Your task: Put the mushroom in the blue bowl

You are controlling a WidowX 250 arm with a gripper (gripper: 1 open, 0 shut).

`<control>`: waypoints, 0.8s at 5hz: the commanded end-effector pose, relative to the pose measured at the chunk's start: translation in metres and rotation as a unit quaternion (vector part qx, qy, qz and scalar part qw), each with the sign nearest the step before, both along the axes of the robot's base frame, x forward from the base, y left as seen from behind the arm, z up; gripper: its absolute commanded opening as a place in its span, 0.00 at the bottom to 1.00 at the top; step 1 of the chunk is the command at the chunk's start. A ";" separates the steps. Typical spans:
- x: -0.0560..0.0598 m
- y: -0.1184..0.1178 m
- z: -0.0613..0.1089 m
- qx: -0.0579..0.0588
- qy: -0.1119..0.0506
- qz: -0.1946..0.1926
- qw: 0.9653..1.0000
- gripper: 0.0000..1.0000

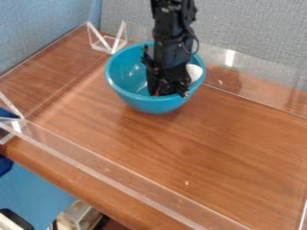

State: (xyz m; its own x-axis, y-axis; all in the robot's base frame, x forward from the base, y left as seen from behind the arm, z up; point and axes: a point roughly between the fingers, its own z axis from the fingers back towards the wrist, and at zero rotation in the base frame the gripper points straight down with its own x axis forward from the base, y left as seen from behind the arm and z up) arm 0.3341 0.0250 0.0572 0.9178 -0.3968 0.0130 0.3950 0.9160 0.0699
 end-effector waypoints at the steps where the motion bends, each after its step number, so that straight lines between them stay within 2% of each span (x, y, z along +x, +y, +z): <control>1: 0.013 -0.019 -0.002 -0.003 -0.018 -0.003 1.000 0.00; 2: 0.015 -0.037 -0.020 -0.006 -0.011 -0.003 1.000 0.00; 3: 0.020 -0.019 -0.034 -0.011 -0.008 0.033 0.999 0.00; 4: 0.022 -0.001 -0.043 -0.009 -0.004 0.071 0.997 0.00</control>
State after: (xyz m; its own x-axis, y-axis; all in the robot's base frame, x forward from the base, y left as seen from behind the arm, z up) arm 0.3630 0.0130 0.0302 0.9527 -0.2940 0.0765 0.2896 0.9551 0.0631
